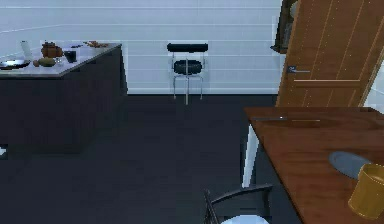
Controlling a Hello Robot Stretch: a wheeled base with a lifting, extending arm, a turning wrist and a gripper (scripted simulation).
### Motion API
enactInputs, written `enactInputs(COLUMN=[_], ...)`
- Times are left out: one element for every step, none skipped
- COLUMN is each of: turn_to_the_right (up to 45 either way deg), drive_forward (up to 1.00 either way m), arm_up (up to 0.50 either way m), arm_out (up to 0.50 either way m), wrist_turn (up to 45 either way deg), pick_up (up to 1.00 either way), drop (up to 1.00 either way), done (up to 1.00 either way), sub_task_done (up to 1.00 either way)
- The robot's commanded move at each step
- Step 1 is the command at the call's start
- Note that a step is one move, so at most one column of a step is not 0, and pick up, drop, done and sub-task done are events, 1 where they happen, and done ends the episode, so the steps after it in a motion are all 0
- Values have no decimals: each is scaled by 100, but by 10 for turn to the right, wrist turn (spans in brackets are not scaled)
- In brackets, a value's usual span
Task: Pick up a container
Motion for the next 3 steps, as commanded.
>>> enactInputs(turn_to_the_right=[0,0,0], drive_forward=[0,0,0], arm_up=[0,-22,0], arm_out=[0,0,0], wrist_turn=[180,0,0], pick_up=[0,0,100], drop=[0,0,0], done=[0,0,0], sub_task_done=[0,0,0])
